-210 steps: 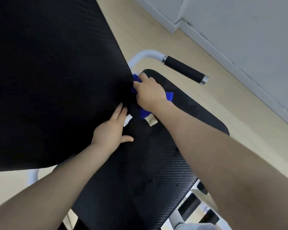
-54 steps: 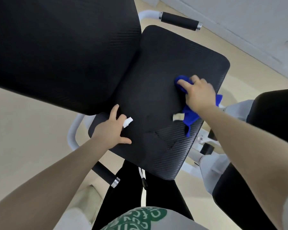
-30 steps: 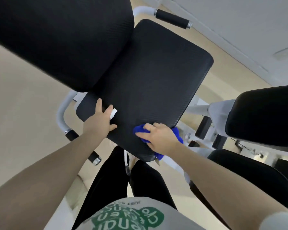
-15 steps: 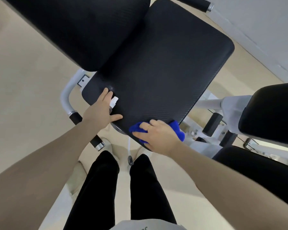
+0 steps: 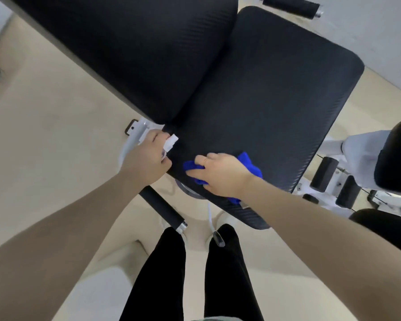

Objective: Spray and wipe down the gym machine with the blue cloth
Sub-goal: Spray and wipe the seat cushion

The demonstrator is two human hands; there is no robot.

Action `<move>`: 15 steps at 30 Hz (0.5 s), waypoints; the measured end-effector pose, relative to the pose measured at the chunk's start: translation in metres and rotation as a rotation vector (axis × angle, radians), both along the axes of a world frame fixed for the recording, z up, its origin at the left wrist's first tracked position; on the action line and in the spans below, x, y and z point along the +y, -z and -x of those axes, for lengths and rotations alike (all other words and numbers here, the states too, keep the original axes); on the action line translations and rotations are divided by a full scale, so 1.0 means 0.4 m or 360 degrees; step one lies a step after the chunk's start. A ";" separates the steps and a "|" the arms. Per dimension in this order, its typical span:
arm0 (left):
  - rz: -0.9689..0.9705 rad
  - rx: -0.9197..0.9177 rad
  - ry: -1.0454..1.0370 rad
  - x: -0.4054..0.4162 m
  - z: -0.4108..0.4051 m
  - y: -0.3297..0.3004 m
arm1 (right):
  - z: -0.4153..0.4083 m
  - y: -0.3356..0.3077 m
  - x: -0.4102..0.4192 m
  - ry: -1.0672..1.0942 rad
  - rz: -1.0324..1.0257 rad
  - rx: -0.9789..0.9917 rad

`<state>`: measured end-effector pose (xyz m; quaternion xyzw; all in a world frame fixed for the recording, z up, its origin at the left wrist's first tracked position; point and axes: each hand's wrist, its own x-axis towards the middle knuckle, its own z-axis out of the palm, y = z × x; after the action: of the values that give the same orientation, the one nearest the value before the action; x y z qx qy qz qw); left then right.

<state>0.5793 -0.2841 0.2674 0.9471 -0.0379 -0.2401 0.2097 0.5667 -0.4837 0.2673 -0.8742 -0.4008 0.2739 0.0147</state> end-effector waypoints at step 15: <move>0.0135 0.0447 -0.0099 0.111 -0.047 0.044 | -0.172 0.049 0.108 0.0624 -0.0031 -0.0320</move>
<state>0.5982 -0.2397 0.2496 0.8951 0.0111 -0.3620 0.2601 0.6356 -0.4404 0.2475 -0.9581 -0.2252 0.1733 0.0361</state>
